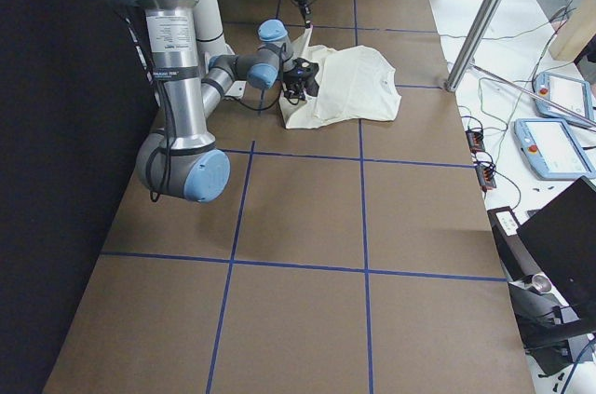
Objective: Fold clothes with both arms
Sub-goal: 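Lift the hem with both grippers and fold it up toward the collar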
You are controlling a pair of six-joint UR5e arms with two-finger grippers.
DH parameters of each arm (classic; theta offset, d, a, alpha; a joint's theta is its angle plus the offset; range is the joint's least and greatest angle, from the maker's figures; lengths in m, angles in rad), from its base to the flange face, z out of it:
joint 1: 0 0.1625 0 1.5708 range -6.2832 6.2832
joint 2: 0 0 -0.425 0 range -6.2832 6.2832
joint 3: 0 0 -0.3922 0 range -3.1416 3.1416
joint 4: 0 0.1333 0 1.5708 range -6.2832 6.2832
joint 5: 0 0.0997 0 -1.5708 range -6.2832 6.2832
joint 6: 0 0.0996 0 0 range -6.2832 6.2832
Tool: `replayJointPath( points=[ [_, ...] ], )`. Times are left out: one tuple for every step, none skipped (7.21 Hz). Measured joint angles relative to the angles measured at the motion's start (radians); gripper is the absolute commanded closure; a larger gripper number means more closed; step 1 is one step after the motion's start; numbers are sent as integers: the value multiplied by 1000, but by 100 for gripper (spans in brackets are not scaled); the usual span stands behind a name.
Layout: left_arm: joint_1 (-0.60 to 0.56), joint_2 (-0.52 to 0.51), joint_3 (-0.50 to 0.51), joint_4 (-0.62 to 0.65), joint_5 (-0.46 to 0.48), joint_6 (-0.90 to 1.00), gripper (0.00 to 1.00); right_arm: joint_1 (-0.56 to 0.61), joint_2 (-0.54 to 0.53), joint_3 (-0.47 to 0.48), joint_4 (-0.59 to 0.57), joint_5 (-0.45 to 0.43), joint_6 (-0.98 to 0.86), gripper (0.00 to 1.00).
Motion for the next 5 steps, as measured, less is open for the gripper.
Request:
replayJointPath(
  points=[
    [-67,-24,95,-74,-1,46,100,82,84,-102,-18,46,-78,100],
    [-121,-41,201,-176,-1,69,100,138,158,-212,-22,64,-139,100],
    [-163,-65,320,-286,-1,78,100,181,243,-344,-20,71,-192,100],
    [-189,-96,420,-361,6,81,100,210,325,-468,-18,73,-224,100],
    [-202,-129,505,-412,28,82,100,229,382,-571,3,73,-238,100]
  ],
)
